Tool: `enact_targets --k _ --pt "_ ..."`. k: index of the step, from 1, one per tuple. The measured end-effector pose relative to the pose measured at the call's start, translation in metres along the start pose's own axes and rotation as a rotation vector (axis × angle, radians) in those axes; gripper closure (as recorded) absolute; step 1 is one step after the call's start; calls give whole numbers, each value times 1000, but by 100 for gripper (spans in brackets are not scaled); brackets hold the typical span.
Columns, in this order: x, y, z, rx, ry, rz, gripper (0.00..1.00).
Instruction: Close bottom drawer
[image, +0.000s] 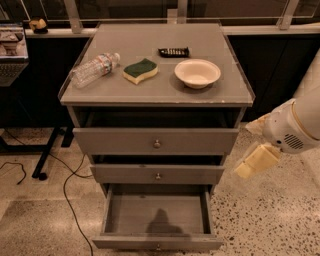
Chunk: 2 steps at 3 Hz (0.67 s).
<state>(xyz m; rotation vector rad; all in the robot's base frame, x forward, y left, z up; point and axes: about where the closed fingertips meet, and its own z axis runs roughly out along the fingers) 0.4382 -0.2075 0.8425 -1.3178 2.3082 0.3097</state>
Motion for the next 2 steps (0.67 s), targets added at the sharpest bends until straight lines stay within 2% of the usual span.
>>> enact_targets --k 2 --pt "0 0 0 0 0 0 65"
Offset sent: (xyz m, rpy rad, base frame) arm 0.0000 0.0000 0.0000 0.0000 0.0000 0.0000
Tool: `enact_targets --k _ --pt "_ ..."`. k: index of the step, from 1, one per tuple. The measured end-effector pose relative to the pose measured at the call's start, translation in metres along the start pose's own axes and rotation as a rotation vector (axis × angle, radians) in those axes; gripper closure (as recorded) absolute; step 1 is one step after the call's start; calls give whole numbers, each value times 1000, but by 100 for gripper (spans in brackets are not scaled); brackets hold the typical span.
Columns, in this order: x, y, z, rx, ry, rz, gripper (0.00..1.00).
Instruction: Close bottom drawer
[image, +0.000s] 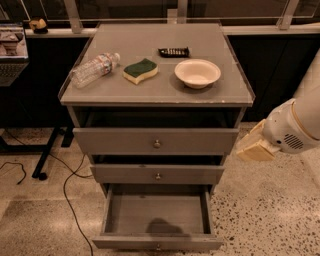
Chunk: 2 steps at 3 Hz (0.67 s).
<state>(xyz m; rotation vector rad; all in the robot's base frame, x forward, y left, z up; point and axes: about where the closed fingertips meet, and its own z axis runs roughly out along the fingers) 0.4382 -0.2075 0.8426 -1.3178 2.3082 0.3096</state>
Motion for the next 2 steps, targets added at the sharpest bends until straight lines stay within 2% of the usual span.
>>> enact_targets --k 1,2 --pt "0 0 0 0 0 0 89" --pt "3 2 6 12 -24 11 100"
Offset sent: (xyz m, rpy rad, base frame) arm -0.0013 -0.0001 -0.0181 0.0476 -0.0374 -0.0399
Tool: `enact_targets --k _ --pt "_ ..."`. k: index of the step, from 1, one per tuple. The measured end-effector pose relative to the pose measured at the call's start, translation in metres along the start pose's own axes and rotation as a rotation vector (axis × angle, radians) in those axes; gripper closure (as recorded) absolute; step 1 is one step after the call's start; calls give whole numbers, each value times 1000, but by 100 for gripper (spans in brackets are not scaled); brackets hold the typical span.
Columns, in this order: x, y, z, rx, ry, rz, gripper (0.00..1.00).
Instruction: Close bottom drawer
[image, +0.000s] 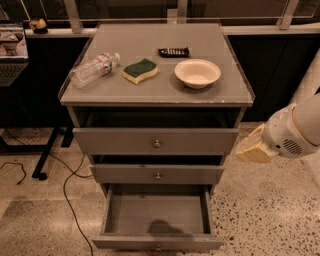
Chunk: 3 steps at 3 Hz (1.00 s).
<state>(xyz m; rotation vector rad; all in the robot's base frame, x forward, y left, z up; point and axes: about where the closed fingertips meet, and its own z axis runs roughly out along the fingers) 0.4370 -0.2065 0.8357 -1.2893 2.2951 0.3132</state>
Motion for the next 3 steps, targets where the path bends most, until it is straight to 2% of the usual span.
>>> enact_targets --k 2,3 --pt "39 4 63 -5 -90 101 100" --pt "59 5 102 -30 -100 145 100"
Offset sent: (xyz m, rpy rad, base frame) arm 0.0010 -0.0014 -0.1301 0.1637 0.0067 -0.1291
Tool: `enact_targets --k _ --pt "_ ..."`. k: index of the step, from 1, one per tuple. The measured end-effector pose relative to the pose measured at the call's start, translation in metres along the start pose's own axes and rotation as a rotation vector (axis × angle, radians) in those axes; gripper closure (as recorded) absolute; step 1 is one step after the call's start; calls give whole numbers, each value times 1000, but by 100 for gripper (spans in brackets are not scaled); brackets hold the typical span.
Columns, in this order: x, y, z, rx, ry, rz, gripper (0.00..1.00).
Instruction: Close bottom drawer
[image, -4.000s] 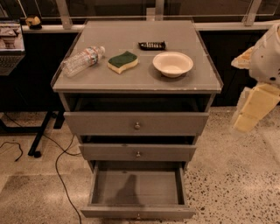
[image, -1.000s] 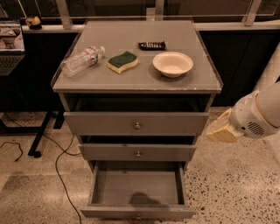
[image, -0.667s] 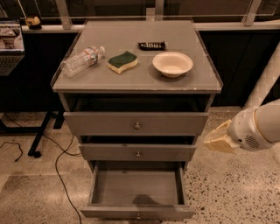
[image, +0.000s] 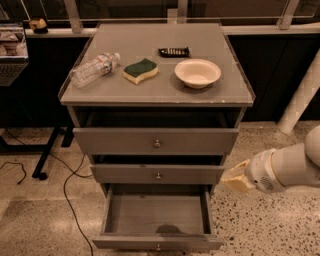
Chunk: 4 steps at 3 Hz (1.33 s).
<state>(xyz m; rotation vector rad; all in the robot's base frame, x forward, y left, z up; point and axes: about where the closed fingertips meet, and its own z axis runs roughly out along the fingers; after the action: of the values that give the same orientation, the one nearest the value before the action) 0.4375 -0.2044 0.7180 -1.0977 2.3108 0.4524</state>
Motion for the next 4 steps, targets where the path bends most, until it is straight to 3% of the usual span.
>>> enact_targets --k 3,4 --pt "68 -5 82 -100 98 118 100" --pt "68 -5 82 -100 98 118 100"
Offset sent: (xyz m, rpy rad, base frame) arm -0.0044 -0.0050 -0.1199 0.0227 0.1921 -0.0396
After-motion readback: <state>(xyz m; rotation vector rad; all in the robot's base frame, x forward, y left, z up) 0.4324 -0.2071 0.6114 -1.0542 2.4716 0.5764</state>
